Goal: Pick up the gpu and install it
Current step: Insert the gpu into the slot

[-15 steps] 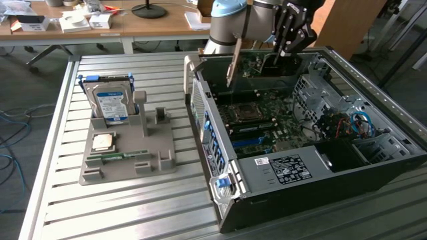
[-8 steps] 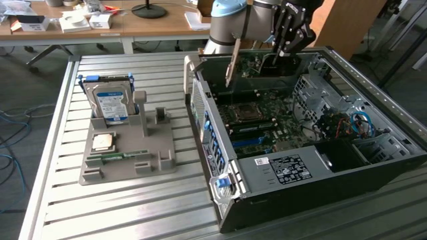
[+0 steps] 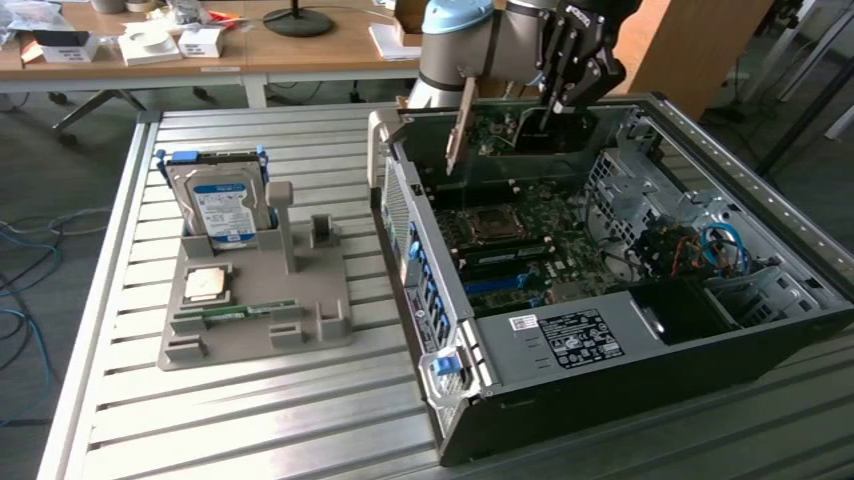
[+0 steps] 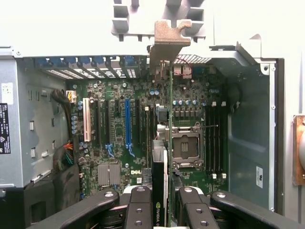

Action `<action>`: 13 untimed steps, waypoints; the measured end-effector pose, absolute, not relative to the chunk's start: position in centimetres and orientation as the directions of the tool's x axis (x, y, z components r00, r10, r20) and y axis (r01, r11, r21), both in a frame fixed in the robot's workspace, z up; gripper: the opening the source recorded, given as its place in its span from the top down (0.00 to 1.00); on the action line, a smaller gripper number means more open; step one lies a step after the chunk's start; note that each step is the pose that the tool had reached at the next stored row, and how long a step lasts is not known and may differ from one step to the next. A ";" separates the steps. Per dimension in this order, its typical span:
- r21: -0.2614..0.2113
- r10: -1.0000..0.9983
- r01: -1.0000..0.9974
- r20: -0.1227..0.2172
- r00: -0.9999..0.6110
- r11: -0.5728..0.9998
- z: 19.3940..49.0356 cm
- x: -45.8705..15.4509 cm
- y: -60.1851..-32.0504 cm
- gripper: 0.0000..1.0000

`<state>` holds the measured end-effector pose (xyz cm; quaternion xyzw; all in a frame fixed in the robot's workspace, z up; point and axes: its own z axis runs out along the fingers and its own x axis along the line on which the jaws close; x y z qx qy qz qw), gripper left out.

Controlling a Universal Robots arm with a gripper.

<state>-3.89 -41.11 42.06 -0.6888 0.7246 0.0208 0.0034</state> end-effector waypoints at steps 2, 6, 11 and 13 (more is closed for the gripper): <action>0.025 -0.998 -0.998 -0.033 -0.051 0.050 42.1 -4.0 -41.1 0.74; 0.022 -0.998 -0.998 -0.034 -0.051 0.050 41.9 -4.0 -41.1 0.74; 0.018 -0.999 -0.999 -0.034 -0.037 0.037 41.8 -3.9 -41.1 0.74; 0.017 -0.999 -1.000 -0.034 -0.023 0.023 41.7 -3.9 -41.1 0.74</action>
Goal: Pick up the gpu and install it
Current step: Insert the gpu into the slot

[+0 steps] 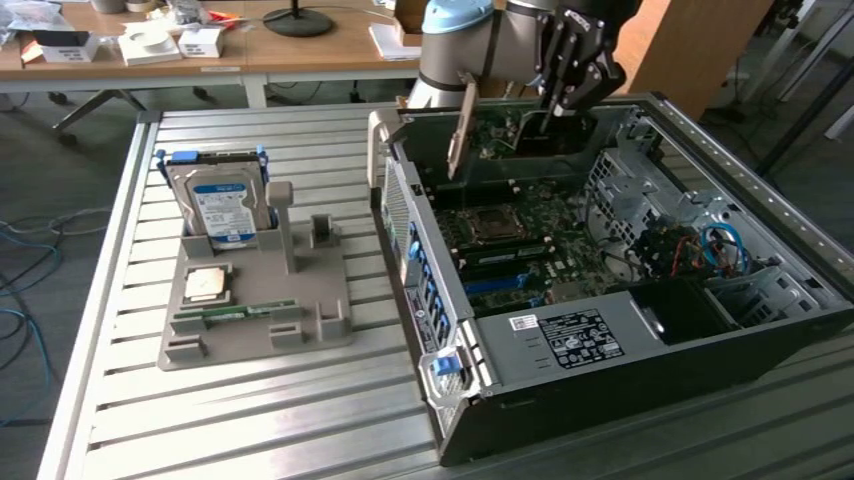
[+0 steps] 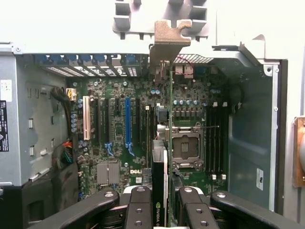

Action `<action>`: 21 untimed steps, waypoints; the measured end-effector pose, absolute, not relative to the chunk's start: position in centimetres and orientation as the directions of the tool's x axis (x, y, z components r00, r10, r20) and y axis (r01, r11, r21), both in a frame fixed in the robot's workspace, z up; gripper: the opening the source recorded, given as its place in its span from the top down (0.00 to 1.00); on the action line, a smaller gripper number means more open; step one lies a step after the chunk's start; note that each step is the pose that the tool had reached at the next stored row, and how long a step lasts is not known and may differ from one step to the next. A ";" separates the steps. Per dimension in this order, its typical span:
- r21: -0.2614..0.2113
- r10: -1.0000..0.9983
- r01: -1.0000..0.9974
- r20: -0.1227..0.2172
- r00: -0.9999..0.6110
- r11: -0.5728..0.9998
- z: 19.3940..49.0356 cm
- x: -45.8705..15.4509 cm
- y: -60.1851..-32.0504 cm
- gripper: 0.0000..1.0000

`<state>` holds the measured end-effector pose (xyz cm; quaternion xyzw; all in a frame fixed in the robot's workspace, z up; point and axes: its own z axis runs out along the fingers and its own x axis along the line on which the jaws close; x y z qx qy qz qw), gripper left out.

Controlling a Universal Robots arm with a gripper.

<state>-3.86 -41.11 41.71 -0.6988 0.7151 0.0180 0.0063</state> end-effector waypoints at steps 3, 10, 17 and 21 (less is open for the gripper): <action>0.016 -0.999 -1.000 -0.034 -0.004 0.003 41.5 -3.8 -41.1 0.74; 0.016 -0.999 -1.000 -0.034 0.002 -0.003 41.0 -3.8 -41.1 0.74; 0.016 -0.999 -1.000 -0.034 0.002 -0.002 40.2 -3.8 -41.2 0.74; 0.016 -0.999 -1.000 -0.034 0.002 -0.002 40.0 -3.8 -41.2 0.74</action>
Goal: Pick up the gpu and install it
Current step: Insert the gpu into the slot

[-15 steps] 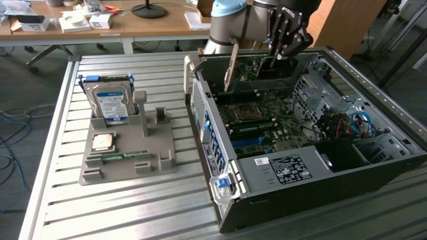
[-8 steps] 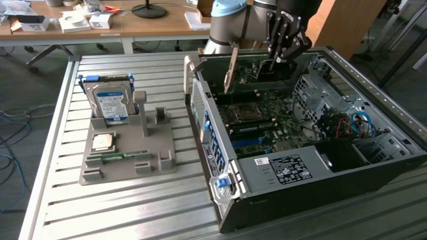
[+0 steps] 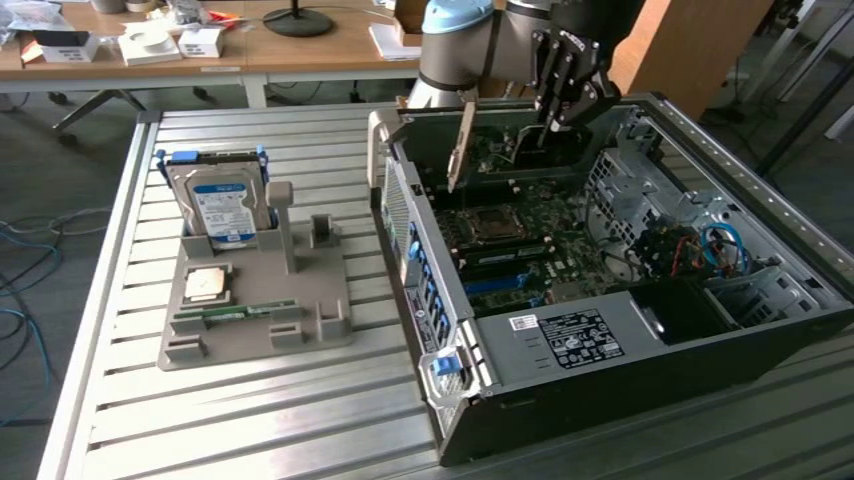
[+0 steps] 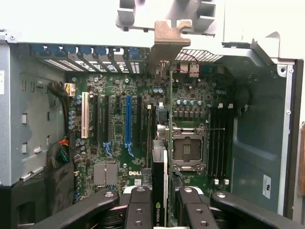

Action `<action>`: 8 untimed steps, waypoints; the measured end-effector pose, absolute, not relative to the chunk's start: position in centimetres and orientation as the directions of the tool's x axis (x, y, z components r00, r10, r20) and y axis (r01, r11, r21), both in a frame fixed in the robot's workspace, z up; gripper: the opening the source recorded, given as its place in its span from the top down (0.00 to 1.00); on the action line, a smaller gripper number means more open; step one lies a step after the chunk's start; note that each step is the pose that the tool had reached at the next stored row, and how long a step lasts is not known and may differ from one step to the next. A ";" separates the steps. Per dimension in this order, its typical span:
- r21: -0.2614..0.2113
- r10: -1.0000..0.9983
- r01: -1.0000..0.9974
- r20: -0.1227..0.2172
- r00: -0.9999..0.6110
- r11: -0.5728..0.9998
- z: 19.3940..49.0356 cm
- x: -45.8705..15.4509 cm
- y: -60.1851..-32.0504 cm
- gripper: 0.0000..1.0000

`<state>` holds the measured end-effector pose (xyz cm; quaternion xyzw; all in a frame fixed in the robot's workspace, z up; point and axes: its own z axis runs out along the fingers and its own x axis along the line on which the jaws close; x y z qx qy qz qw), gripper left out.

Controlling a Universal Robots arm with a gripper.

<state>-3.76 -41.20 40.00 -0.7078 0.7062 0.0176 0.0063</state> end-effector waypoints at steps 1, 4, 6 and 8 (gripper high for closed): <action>0.016 -0.999 -1.000 -0.034 0.002 -0.002 40.0 -3.8 -41.2 0.74; 0.016 -0.999 -1.000 -0.034 0.002 -0.003 40.0 -3.7 -41.2 0.74; 0.016 -0.999 -1.000 -0.034 0.002 -0.003 40.0 -3.6 -41.2 0.74; 0.016 -0.999 -1.000 -0.034 0.002 -0.003 39.8 -3.6 -41.2 0.74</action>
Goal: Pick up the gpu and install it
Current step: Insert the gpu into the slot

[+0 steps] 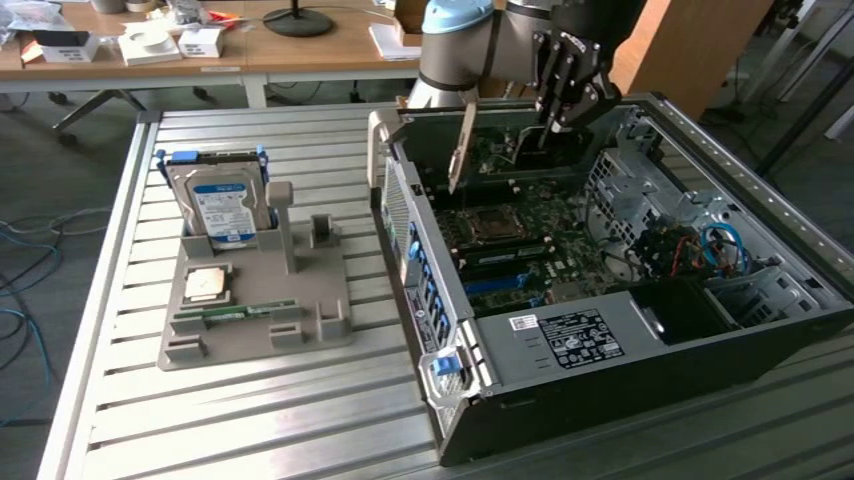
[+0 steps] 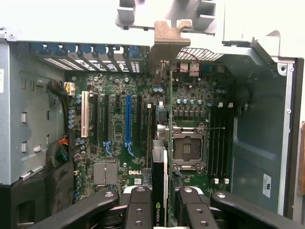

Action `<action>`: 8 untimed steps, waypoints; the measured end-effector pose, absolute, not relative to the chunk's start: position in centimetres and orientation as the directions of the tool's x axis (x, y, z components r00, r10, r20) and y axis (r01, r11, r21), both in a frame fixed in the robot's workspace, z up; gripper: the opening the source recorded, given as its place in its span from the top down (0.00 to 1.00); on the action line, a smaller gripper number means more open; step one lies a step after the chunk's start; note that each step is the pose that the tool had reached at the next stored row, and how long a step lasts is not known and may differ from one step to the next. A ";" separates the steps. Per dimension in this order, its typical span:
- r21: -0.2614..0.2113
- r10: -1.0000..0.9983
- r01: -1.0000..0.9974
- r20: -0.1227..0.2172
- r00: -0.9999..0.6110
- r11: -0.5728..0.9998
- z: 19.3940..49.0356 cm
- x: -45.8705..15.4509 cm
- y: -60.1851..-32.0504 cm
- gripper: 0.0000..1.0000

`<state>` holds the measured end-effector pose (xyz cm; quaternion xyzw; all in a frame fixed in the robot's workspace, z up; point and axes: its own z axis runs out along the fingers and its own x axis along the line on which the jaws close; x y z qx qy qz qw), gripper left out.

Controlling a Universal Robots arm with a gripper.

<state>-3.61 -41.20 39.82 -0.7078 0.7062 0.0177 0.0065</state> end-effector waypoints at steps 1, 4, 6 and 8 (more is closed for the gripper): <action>0.016 -0.999 -1.000 -0.034 0.002 -0.002 39.7 -3.6 -41.2 0.74; 0.016 -0.999 -1.000 -0.034 0.002 -0.002 39.0 -3.6 -41.3 0.74; 0.016 -0.999 -1.000 -0.034 0.002 -0.003 38.6 -3.6 -41.3 0.74; 0.016 -0.999 -1.000 -0.034 0.002 -0.003 38.3 -3.6 -41.3 0.74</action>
